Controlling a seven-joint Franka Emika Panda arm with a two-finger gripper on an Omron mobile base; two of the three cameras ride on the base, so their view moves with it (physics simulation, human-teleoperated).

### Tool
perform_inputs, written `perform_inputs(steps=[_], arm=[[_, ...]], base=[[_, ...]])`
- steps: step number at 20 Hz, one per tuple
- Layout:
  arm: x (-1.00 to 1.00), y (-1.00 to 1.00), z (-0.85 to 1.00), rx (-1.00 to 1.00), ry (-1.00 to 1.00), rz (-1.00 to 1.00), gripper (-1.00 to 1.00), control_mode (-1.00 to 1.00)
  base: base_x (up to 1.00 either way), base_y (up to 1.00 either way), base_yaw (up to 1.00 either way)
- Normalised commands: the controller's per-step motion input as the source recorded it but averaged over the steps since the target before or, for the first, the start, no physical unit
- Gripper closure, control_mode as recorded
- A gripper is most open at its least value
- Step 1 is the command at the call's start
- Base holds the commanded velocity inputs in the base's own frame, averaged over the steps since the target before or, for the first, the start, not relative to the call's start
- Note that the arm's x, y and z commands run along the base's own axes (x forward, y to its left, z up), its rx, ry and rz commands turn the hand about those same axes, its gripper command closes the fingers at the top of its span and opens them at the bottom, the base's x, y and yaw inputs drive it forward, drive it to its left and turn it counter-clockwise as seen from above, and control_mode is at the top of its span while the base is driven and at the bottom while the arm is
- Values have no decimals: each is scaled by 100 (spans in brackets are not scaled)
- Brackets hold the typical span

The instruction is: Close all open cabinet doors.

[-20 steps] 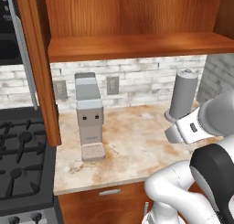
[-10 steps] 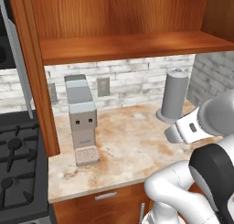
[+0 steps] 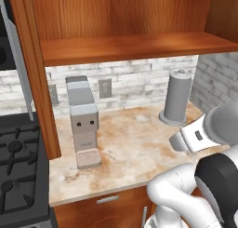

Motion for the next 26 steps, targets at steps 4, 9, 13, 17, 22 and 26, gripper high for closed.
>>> perform_inputs(steps=[4, 9, 13, 17, 22, 26], arm=[[-75, -11, -18, 0, -6, -4, -100, -100], [-70, -26, -10, 0, -11, -1, -100, -100], [-32, -50, 0, 0, -12, 1, -100, -100], [-17, -77, 0, 0, -12, 7, -100, -100], [-7, -79, 0, 0, -11, 7, -100, -100], [1, -71, 0, 0, -8, 8, -100, -100]], base=[[0, 0, 0], [0, 0, 0], [0, 0, 0], [0, 0, 0], [0, 0, 0], [0, 0, 0]])
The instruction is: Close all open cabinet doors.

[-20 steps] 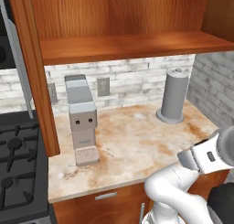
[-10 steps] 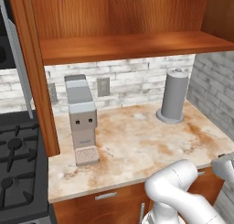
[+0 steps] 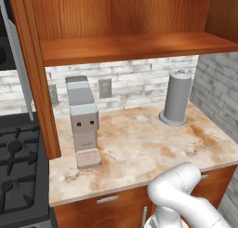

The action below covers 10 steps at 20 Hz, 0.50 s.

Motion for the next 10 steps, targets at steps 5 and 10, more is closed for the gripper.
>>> perform_inputs(steps=[5, 10], arm=[[15, -61, 8, 0, -9, 14, -100, -100], [40, -35, 5, 0, -10, 19, -100, -100]], base=[[0, 0, 0], [0, 0, 0]])
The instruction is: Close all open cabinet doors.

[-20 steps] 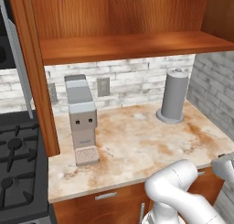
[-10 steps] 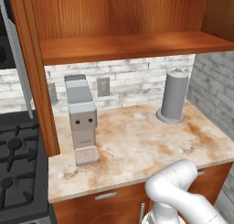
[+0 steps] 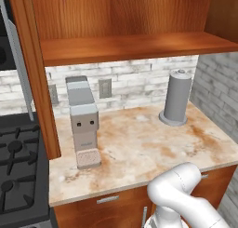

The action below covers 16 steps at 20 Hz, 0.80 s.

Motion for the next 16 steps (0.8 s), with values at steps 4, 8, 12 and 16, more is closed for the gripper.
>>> perform_inputs(steps=[4, 8, 12, 16], arm=[[63, -5, 3, -1, -15, 20, -100, -100], [47, 0, 2, -10, -22, 24, -100, -100], [7, 0, 10, -23, -25, 24, -100, -100], [8, 0, 13, -25, -25, 23, -100, -100]], base=[[0, 0, 0], [0, 0, 0], [0, 0, 0], [0, 0, 0]])
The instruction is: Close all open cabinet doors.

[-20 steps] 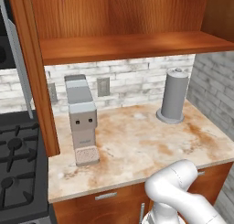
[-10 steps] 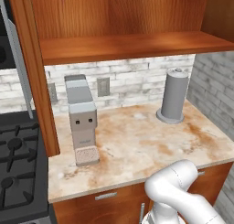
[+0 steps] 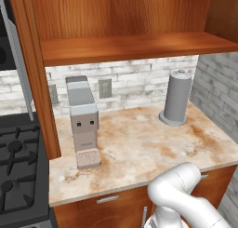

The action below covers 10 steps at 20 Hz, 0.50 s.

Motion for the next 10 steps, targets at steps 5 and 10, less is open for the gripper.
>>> perform_inputs(steps=[5, 10], arm=[[2, -15, 8, -22, -20, 21, -100, -100], [-6, -58, 0, -10, -10, 13, -100, -100]], base=[[0, 0, 0], [0, 0, 0]])
